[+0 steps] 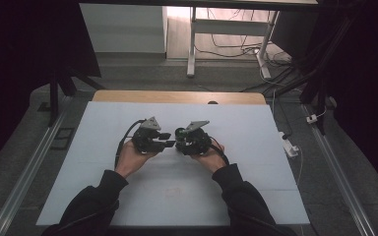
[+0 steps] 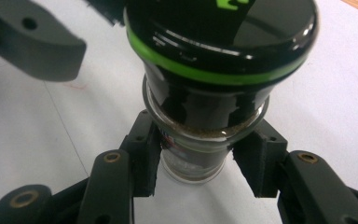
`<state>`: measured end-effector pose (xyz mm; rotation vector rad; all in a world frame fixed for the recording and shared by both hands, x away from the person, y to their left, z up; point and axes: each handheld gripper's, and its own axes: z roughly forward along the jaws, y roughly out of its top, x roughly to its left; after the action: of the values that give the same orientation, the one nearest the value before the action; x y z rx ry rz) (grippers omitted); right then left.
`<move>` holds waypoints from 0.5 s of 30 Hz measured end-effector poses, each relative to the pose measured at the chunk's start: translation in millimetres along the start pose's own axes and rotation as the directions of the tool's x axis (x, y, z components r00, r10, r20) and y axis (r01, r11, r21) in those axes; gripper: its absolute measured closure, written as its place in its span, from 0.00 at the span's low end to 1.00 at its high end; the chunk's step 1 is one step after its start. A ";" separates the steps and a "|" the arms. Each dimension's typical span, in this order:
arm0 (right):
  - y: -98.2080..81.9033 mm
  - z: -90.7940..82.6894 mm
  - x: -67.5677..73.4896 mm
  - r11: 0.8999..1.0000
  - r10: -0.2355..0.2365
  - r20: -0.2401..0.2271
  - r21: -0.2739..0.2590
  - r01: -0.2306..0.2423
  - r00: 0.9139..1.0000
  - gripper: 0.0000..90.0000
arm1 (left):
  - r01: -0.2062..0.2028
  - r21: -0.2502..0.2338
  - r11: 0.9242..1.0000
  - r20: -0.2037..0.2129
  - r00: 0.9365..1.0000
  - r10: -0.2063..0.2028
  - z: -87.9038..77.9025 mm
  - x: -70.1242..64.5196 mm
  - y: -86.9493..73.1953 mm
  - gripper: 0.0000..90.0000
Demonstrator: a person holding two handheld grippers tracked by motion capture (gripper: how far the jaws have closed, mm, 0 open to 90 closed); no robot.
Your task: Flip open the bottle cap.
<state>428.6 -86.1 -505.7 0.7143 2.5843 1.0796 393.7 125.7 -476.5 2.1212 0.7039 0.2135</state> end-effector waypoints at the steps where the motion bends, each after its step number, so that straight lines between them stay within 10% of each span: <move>1: 0.0 0.0 0.0 1.000 0.000 0.000 0.000 0.000 1.000 0.59 | 0.000 -0.001 1.000 0.012 1.000 0.000 0.5 -0.1 0.2 0.79; 15: -0.1 0.0 -0.1 1.000 0.005 0.001 0.000 -0.005 1.000 0.59 | -0.008 0.038 0.999 0.026 1.000 0.007 16.0 -5.1 4.8 0.98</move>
<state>428.7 -86.2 -505.8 0.7212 2.5829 1.0808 397.7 109.5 -482.0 2.1590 0.6903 0.1781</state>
